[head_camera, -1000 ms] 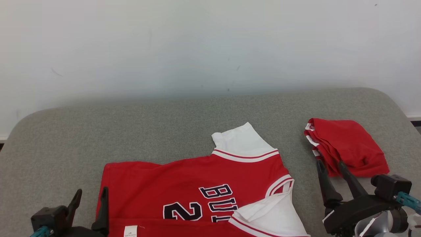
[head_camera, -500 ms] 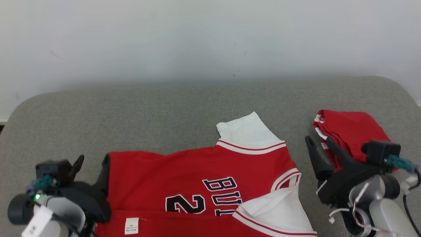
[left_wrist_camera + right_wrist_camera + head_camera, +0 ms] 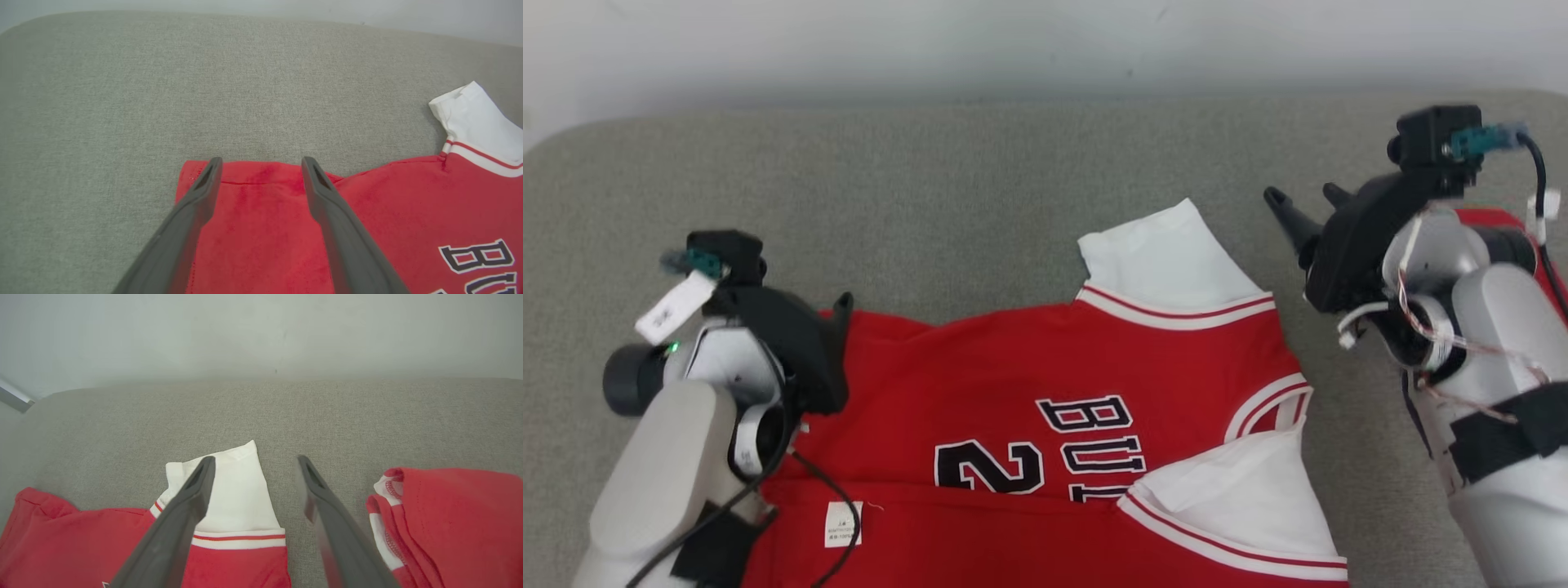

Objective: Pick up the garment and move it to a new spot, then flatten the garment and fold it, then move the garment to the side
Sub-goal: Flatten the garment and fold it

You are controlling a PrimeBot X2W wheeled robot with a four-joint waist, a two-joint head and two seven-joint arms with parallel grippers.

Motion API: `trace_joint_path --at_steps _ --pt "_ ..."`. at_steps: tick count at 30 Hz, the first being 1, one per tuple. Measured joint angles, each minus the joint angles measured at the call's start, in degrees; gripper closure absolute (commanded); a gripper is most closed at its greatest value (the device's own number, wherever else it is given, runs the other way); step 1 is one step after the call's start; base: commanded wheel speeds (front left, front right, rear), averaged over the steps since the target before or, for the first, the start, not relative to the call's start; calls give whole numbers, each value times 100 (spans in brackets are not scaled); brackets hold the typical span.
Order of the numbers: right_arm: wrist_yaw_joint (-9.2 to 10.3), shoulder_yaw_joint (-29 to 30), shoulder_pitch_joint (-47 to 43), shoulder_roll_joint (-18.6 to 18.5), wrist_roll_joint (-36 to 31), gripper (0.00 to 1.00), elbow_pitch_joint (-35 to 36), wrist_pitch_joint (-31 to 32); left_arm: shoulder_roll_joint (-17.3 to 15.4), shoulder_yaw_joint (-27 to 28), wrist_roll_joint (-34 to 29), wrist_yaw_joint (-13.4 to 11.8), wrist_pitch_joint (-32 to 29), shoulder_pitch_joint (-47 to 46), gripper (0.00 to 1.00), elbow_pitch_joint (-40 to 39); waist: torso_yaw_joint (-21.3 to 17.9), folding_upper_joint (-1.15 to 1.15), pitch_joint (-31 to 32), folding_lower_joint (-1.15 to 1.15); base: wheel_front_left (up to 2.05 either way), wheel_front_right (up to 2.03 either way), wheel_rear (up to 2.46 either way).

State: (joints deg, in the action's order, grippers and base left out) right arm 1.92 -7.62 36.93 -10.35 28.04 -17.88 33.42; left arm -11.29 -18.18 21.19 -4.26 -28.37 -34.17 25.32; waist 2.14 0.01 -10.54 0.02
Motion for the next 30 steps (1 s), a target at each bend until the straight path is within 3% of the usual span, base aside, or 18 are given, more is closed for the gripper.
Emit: trace_joint_path --at_steps 11,17,30 --pt "189 -77 1059 -143 -190 0 -670 744 176 -164 -207 14 -613 -1015 0 787 339 0 -849 0 0 0 0" --pt "201 -21 1206 -240 -194 0 -1090 800 454 -288 -191 79 -631 -1188 0 1118 678 0 -1093 -1 0 0 0" --pt "215 168 1428 -209 -133 0 -1879 639 664 -333 -156 248 -378 -1451 0 1631 1199 0 -1158 -2 0 0 0"
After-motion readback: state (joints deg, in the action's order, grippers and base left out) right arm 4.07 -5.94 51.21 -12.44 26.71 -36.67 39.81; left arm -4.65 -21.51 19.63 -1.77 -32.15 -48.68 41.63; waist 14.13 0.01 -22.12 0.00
